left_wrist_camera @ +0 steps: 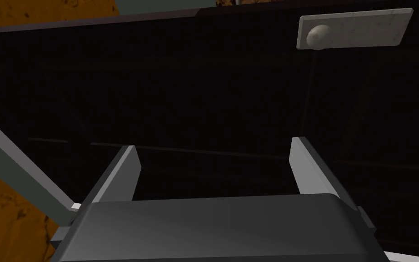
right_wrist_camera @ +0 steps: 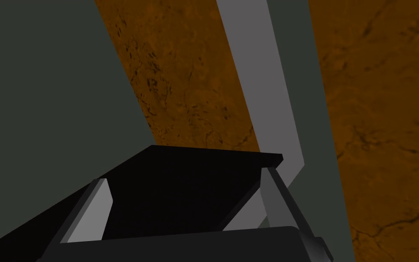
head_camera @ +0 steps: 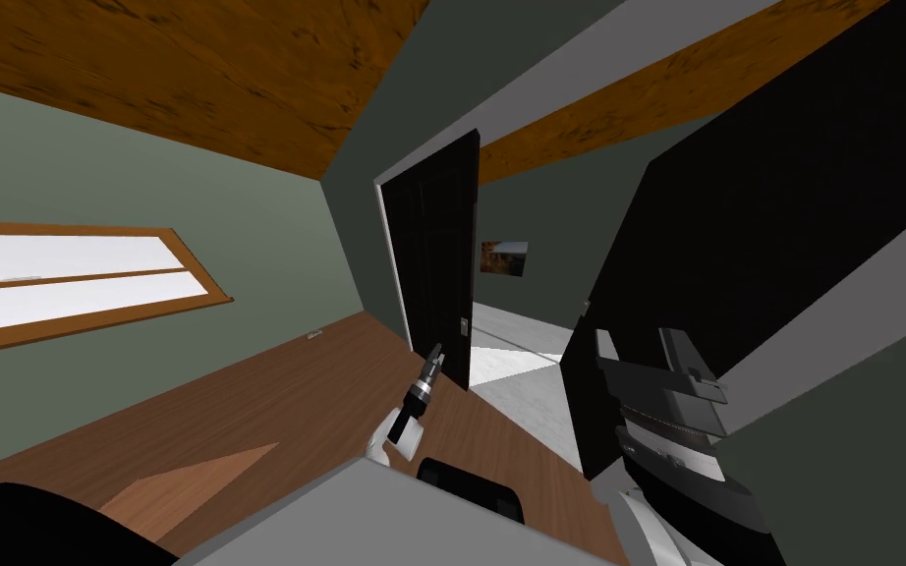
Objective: Push the door open
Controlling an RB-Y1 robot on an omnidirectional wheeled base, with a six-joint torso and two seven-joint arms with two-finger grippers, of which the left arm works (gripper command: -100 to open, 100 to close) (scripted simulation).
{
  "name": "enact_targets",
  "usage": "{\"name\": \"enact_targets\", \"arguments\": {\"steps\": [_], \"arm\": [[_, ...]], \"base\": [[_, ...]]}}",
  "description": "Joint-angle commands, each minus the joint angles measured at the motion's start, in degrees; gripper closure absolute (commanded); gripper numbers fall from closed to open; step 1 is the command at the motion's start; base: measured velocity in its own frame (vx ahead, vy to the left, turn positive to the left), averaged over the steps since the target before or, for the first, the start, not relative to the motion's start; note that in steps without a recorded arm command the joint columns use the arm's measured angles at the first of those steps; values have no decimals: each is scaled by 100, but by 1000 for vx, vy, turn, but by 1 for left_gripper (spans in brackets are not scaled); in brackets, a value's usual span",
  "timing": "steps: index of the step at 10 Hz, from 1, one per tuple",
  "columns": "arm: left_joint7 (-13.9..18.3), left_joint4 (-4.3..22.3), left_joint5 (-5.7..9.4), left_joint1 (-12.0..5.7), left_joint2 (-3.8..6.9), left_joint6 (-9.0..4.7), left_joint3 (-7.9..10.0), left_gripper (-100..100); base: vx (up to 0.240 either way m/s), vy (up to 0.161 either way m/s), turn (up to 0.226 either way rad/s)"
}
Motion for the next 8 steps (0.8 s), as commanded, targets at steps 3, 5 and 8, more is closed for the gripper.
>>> {"name": "enact_targets", "arguments": {"steps": [3, 5, 8], "arm": [[89, 580, -33, -255, 4, -86, -118, -100], [131, 922, -50, -388, -2, -136, -178, -100], [208, 1508, -82, -632, -17, -229, -288, -100]], "base": [[92, 28, -10], [101, 30, -7], [106, 30, -9]]}}
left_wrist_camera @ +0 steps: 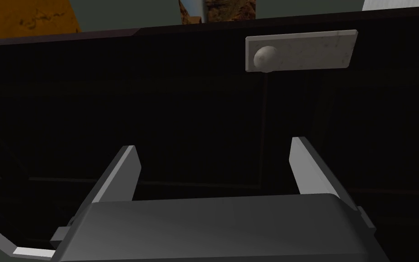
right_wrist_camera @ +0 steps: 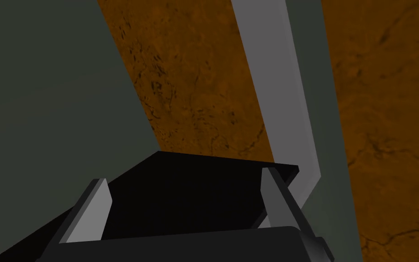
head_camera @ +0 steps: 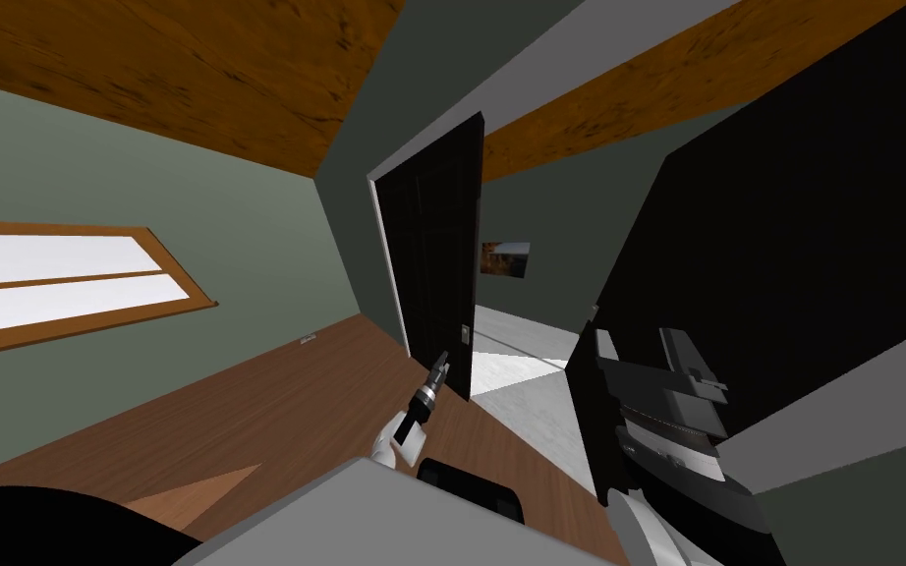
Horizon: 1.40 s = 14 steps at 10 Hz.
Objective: Push the door open
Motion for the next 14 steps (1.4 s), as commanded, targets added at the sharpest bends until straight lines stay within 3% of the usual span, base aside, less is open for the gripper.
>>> {"name": "enact_targets", "arguments": {"steps": [1, 8, 11, 14], "arm": [[48, 190, -20, -84, -3, 16, -65, -100], [175, 1157, -73, -488, -55, -137, -247, -100], [195, 1307, -81, -551, -67, -161, -275, -100], [171, 1242, -70, -524, -53, -132, -246, -100]], "base": [[127, 30, -9], [126, 30, -7], [66, 6, -2], [97, -22, -18]]}}
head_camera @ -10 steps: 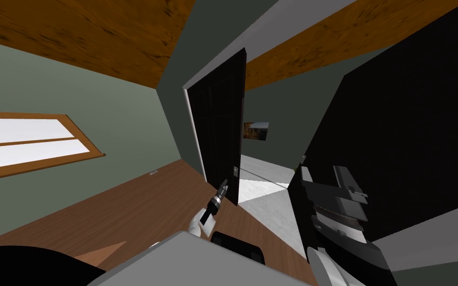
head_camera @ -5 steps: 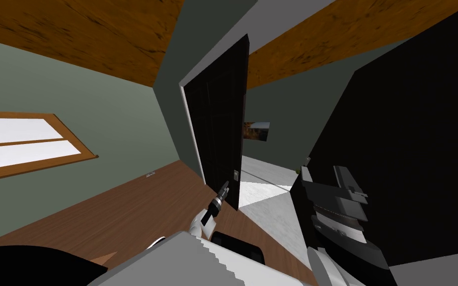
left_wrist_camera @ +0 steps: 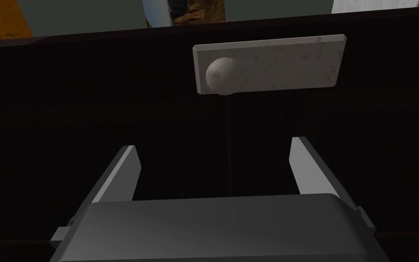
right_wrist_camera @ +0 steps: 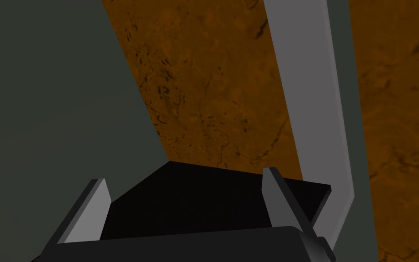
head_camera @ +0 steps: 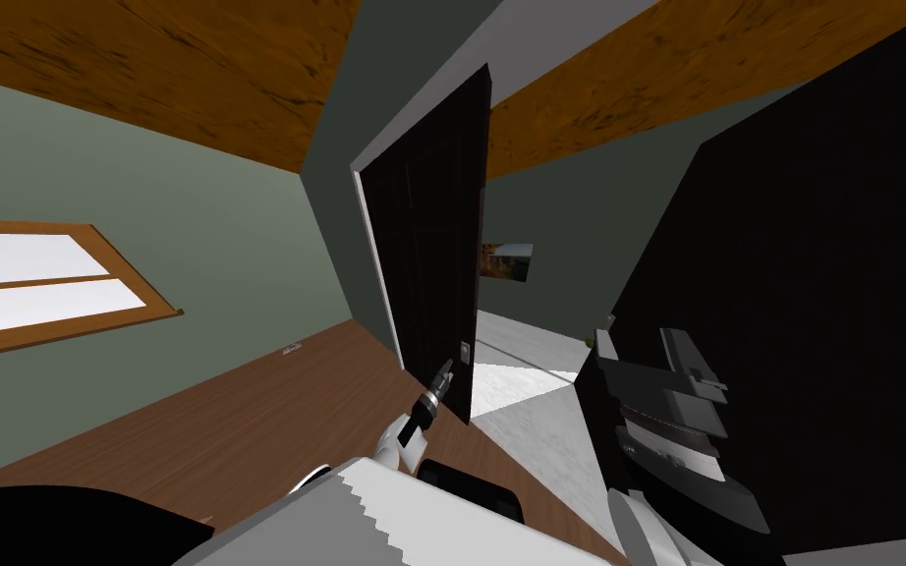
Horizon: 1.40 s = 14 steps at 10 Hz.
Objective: Push the door open
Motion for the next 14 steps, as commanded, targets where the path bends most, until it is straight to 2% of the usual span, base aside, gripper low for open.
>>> {"name": "enact_targets", "arguments": {"steps": [1, 6, 7, 8, 13, 14], "arm": [[-21, 19, 9, -9, -5, -1, 21, -100], [-97, 98, 45, -36, -82, -8, 102, -100], [-86, 88, 40, -32, -68, -7, 92, -100], [-86, 88, 40, -32, -68, -7, 92, 100], [-86, 88, 40, -32, -68, -7, 92, 100], [-95, 93, 42, -14, -38, 11, 151, 100]], "base": [[172, -28, -18], [205, -82, -34], [94, -30, 11], [-22, 3, -3], [-15, 6, -3], [108, -35, 47]]}}
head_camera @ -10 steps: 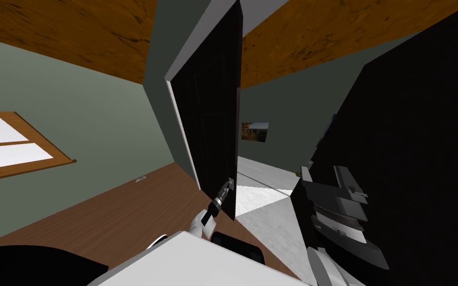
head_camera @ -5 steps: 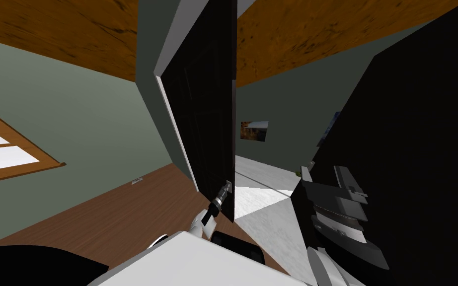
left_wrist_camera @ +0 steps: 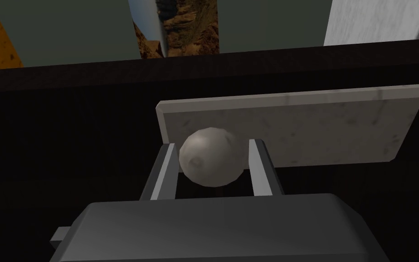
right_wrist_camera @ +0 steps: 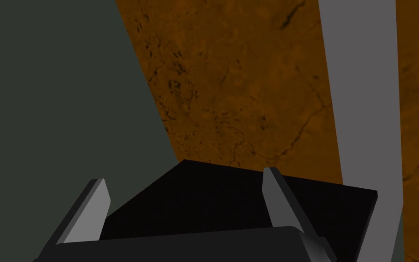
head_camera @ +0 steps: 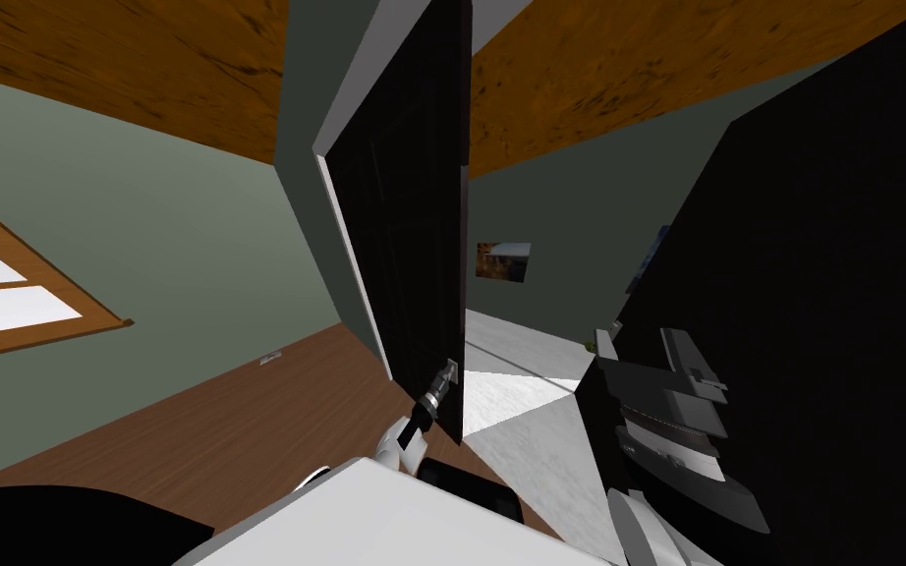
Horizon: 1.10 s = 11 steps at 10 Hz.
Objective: Push the door open
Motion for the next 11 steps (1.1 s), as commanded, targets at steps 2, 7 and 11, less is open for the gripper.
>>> {"name": "enact_targets", "arguments": {"steps": [2, 7, 11], "arm": [[-8, -26, 17, -19, 55, -3, 108, 100], [-30, -49, 33, 12, 117, 6, 315, 100], [-43, -63, 43, 31, 145, 11, 445, 100]], "base": [[161, -73, 32], [140, -81, 45], [123, -71, 71]]}}
